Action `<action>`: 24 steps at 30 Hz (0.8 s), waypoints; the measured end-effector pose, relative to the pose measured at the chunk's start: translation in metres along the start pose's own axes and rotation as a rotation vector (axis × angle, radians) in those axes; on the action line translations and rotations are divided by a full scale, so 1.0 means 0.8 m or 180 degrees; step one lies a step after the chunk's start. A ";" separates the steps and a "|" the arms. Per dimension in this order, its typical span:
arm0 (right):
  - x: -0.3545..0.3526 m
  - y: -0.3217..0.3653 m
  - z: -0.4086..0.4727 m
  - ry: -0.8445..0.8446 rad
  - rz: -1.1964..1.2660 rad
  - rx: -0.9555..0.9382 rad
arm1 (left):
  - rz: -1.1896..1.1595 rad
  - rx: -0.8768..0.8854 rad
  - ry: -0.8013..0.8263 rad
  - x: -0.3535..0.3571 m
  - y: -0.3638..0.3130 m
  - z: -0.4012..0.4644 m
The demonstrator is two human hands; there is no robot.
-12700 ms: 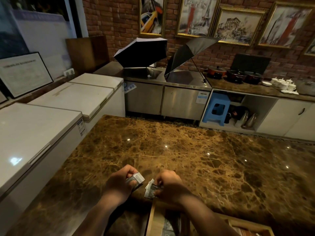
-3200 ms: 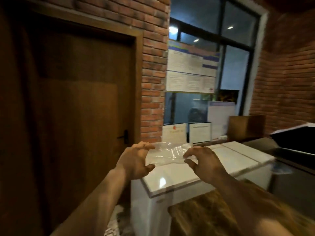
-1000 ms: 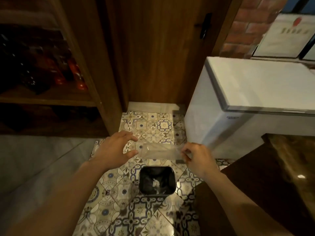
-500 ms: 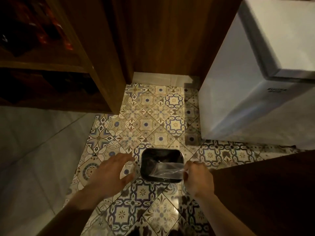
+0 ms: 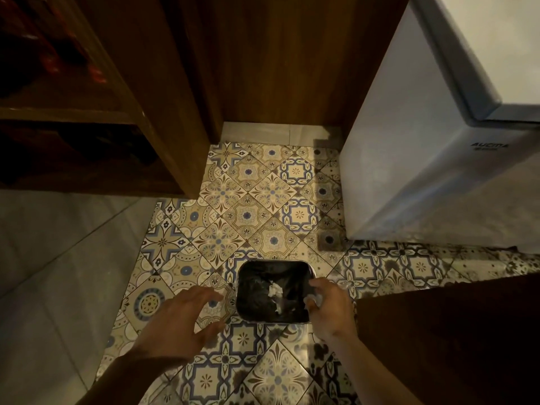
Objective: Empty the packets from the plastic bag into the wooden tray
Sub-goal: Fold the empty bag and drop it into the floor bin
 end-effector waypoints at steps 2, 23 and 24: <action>-0.003 -0.016 0.001 -0.0096 0.0125 0.0211 | 0.0009 0.0029 -0.0006 0.001 0.000 0.004; -0.058 -0.159 -0.054 -0.0240 -0.0108 0.1131 | 0.0094 0.0107 0.0199 0.035 -0.047 0.009; -0.060 -0.163 -0.054 -0.0187 -0.0128 0.1132 | 0.0105 0.0103 0.0212 0.036 -0.053 0.010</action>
Point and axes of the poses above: each hand's wrist, its own z-axis towards the middle knuckle, its own x-axis out of the palm, y = z × x, the point moved 9 cm from there along z, towards the middle knuckle, and after that the axes turned 5 degrees about -y, right-handed, at the moved point
